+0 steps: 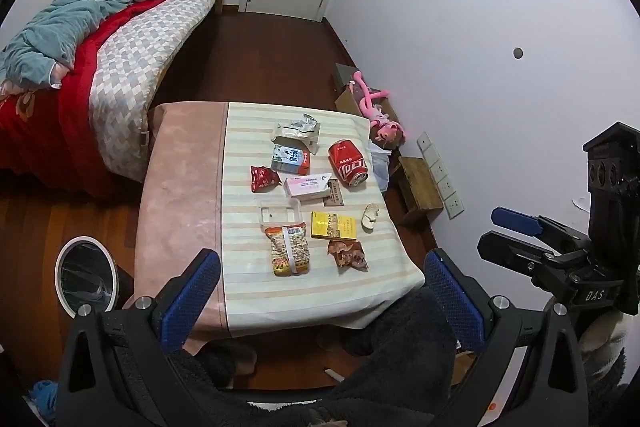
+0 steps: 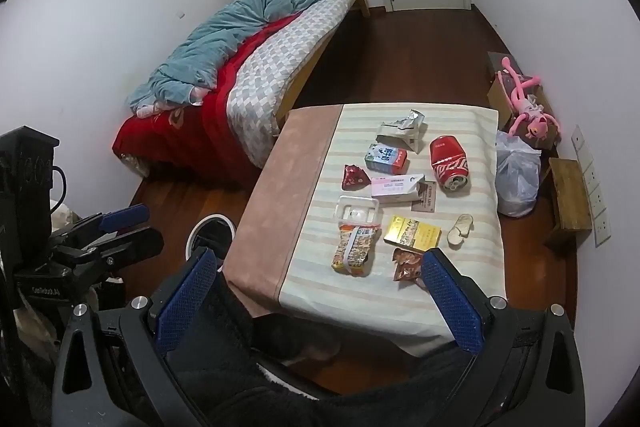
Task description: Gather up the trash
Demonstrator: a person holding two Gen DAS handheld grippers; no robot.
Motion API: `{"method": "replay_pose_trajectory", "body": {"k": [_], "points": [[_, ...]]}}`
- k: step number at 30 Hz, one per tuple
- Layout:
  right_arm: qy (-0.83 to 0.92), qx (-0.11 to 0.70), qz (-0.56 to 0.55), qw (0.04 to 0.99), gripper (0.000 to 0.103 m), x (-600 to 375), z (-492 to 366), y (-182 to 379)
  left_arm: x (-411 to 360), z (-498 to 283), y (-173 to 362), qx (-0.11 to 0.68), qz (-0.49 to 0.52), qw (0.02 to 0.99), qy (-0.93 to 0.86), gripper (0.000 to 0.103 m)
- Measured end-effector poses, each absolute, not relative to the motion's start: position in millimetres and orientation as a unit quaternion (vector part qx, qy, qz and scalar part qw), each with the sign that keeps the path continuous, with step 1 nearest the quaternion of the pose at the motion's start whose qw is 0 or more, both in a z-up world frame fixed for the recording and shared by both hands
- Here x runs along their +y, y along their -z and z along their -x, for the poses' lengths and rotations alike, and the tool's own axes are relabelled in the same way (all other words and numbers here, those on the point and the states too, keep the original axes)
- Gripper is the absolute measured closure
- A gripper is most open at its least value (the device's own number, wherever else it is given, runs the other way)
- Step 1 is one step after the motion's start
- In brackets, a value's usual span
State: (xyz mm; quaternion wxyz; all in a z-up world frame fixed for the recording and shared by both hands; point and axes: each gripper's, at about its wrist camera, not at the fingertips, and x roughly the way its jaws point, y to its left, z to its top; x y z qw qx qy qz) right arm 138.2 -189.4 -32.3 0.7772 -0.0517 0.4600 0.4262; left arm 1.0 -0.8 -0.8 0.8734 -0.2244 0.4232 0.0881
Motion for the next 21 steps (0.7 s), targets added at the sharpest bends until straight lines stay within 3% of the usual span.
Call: {"method": "replay_pose_trajectory", "body": {"k": [21], "points": [[-0.431, 0.462, 0.060, 0.773, 0.000, -185.1, -140.9, 35.9, 1.4, 1.3, -0.5, 0.420, 0.222, 0.876, -0.085, 0.000]]}}
